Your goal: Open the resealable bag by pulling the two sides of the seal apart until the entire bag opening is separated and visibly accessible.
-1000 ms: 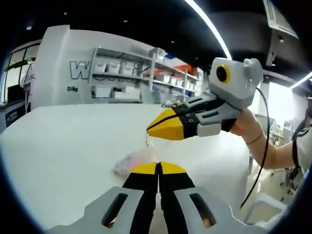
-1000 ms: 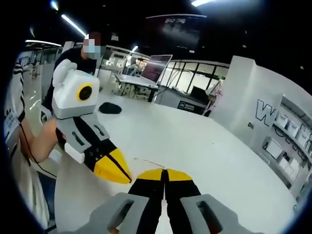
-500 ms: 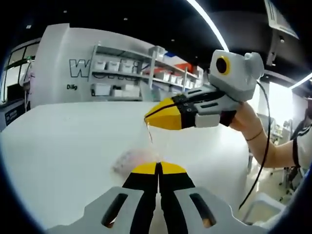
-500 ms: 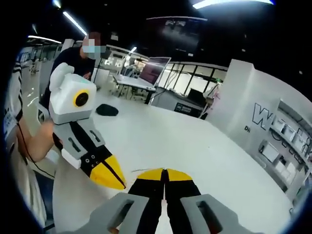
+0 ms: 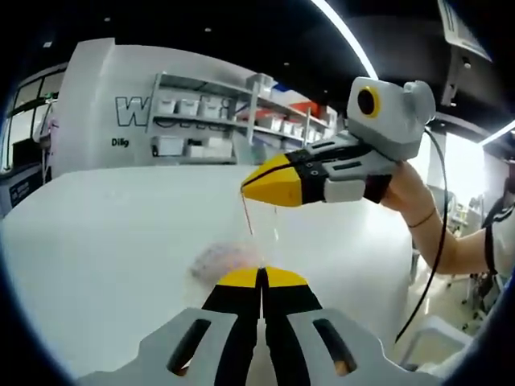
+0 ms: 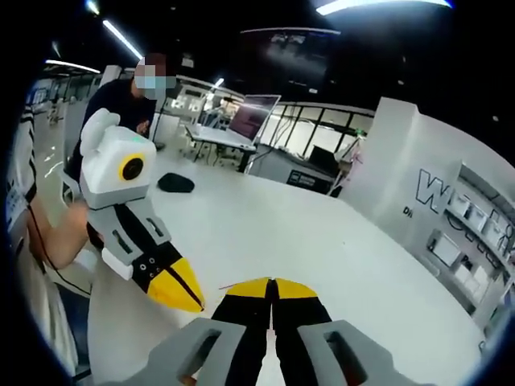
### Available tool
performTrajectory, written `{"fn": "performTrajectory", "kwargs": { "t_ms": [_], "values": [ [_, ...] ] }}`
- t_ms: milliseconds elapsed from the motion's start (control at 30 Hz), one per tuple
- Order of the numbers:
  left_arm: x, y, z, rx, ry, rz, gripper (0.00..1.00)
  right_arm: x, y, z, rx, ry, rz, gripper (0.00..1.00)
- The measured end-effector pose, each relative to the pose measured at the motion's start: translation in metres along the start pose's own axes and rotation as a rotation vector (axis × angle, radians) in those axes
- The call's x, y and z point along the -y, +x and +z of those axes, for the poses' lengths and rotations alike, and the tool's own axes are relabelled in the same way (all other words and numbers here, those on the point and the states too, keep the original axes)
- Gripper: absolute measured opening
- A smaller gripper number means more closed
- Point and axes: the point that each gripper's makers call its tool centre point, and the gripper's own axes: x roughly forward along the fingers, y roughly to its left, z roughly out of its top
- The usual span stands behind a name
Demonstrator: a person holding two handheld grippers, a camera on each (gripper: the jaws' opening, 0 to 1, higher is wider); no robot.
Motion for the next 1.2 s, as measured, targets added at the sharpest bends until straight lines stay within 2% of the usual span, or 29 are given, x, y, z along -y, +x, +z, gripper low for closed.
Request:
{"fn": "performTrajectory", "kwargs": {
  "t_ms": [500,1067,1200],
  "values": [
    [0.0011,0.0006,-0.0029,-0.007,-0.002,0.0,0.01,-0.0042,-0.002,-0.0014,0.002,-0.01,-0.012,0.0],
    [0.0025,-0.0008,-0.0016,0.02,0.009,-0.011,0.02,-0.002,-0.0016,-0.0023,0.001,-0.011,-0.013,0.0],
    [0.0041,-0.0033,-0.0031,0.015,0.019,-0.021,0.06,-0.0017,-0.0026,-0.0013,0.006,-0.011,-0.018,0.0]
  ]
}}
